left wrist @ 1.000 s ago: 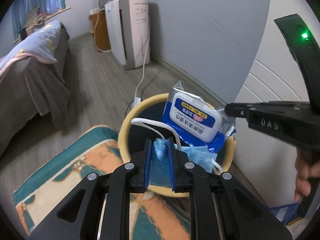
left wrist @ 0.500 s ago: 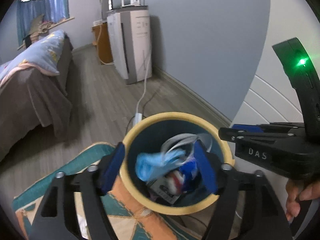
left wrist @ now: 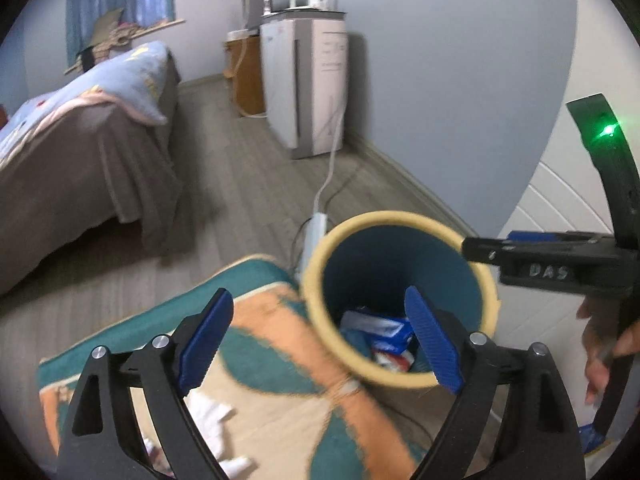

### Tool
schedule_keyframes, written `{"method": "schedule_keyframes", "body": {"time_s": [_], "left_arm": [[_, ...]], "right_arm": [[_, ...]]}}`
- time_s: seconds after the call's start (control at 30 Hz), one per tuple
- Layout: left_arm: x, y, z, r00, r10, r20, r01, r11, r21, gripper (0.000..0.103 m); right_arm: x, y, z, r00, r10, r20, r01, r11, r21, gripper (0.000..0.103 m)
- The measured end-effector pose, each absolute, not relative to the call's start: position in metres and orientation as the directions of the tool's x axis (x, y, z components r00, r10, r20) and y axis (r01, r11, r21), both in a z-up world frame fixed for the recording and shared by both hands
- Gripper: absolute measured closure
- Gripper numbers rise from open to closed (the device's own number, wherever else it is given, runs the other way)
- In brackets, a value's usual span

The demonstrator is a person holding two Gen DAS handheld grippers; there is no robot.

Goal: Collect trash
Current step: 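Open both grippers to drop the mask and wipes into the bin, then move both grippers back toward the remaining trash on the stool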

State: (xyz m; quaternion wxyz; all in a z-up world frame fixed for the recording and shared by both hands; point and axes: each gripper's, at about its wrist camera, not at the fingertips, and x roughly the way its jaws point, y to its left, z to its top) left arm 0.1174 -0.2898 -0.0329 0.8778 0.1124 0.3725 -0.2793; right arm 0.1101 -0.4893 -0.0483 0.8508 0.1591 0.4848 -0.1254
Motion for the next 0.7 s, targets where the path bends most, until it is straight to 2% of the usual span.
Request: {"method": "schedule_keyframes", "body": {"time_s": [0.03, 0.2, 0.5, 0.7], "left_arm": [[0.119, -0.277, -0.033, 0.569, -0.396, -0.721, 0.558, 0.83, -0.015, 0.015], [0.12, -0.227, -0.028, 0.593, -0.337, -0.731, 0.504, 0.864, 0.011, 0.015], [0.112, -0.136, -0.013, 0.637, -0.241, -0.732, 0.413, 0.909, 0.061, 0.015], [0.105, -0.071, -0.018, 0.647, -0.185, -0.739, 0.296, 0.955, 0.02, 0.014]], "right_arm": [[0.112, -0.484, -0.046, 0.502, -0.056, -0.863, 0.355, 0.923, 0.147, 0.021], [0.117, -0.46, -0.036, 0.525, -0.037, -0.85, 0.314, 0.937, 0.153, 0.014], [0.13, -0.411, -0.027, 0.534, -0.013, -0.845, 0.221, 0.967, 0.125, 0.013], [0.141, -0.369, -0.027, 0.533, 0.002, -0.846, 0.136, 0.987, 0.088, 0.012]]}}
